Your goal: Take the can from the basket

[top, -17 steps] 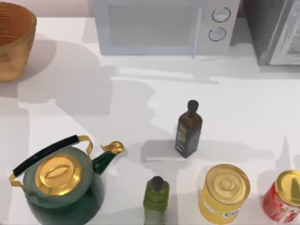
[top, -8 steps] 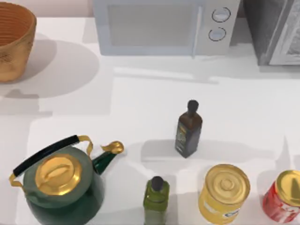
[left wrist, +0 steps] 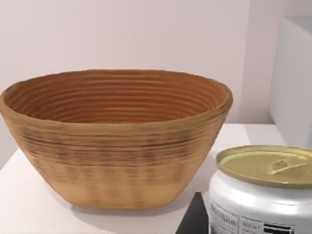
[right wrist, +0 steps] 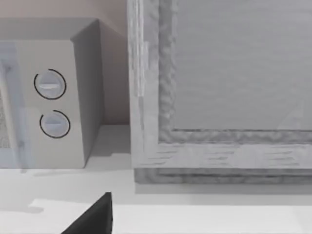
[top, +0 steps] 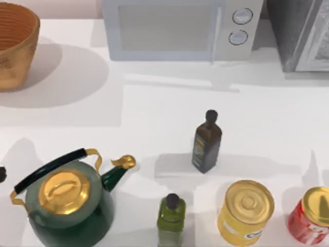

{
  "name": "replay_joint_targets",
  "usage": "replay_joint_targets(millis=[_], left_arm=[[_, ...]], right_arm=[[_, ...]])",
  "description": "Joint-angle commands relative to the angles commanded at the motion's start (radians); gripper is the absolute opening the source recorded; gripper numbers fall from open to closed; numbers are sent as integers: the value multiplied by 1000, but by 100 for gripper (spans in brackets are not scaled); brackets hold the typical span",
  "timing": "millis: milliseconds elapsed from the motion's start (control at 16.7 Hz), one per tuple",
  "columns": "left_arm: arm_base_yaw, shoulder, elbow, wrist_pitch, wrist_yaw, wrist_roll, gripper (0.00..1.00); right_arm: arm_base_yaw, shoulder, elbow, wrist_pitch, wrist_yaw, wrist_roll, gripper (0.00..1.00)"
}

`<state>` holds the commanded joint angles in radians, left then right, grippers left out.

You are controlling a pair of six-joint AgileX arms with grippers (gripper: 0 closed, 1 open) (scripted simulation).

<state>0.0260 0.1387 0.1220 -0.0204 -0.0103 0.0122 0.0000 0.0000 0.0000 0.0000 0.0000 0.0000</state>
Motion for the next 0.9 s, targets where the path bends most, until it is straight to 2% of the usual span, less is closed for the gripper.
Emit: replay_joint_targets(millis=[240, 660, 900], left_arm=[[-25, -132, -116, 20, 10, -12, 0], [-21, -126, -117, 23, 15, -11, 0], [-12, 2, -46, 86, 100, -15, 0]], right_arm=[[0, 0, 0, 0, 0, 0, 100], [0, 0, 0, 0, 0, 0, 100], [0, 0, 0, 0, 0, 0, 100]])
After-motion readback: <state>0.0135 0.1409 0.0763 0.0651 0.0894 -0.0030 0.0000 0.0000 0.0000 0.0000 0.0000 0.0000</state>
